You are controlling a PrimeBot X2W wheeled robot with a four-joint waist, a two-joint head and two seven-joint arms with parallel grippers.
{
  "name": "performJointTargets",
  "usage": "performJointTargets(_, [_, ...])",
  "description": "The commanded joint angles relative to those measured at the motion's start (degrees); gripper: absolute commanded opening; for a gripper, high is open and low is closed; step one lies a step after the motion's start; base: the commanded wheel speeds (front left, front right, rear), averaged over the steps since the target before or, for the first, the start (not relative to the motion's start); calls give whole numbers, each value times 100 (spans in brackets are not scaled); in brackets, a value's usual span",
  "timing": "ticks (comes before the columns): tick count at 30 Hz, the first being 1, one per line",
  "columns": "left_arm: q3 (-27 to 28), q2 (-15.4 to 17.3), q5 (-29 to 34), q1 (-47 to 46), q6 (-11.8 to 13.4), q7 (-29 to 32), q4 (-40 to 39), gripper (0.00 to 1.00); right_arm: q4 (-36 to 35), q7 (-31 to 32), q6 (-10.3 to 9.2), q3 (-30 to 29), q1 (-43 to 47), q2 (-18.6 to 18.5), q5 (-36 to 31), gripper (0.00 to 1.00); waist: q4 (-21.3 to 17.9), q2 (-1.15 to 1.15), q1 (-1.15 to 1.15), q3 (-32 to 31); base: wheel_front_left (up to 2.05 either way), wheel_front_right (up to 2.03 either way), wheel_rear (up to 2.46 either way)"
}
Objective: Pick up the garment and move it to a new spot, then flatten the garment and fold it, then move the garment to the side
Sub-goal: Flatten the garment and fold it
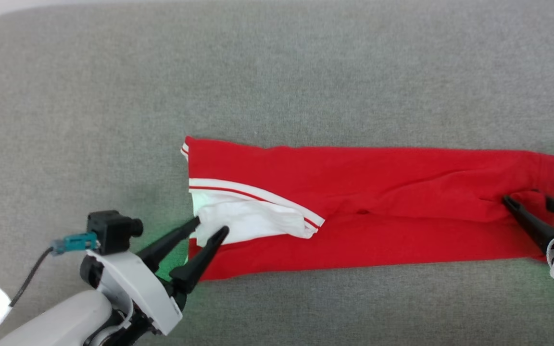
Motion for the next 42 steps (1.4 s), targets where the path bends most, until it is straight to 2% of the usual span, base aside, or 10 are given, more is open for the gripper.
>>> performJointTargets(1, [125,19,95,113,90,-31,-60,100,-26,14,-9,-43,67,5,69,100,-20,0,0,-202,0,0,0])
performJointTargets(7, [986,-175,495,672,527,-28,-233,100,60,71,-9,-293,212,-77,190,100,100,0,0,-557,0,0,0])
performJointTargets(12, [1728,-620,822,1328,767,-28,-125,100,299,129,-9,-609,360,-61,89,100,267,0,0,-738,0,0,0])
performJointTargets(19, [2710,-1433,1507,2060,672,-29,157,100,564,529,-9,-1124,573,55,-118,100,602,0,0,-824,0,0,0])
performJointTargets(22, [3064,-1728,2065,2169,752,-29,255,100,685,832,-9,-1382,630,103,-178,100,762,0,0,-837,0,0,0])
performJointTargets(26, [3435,-2004,2920,2248,813,-30,296,100,863,1330,-8,-1707,654,232,-285,100,951,0,0,-867,0,0,0])
performJointTargets(31, [3877,-2297,3738,2312,759,-30,173,100,1039,1947,-9,-1917,494,402,-460,100,1088,0,0,-888,0,0,0])
performJointTargets(35, [4150,-2538,4207,2347,670,-30,113,100,1148,2368,-9,-1999,403,489,-692,100,1170,0,0,-866,0,0,0])
performJointTargets(42, [4475,-3004,4724,2294,431,-30,313,100,1100,2646,-9,-2322,287,581,-1195,100,1255,0,0,-612,0,0,0])
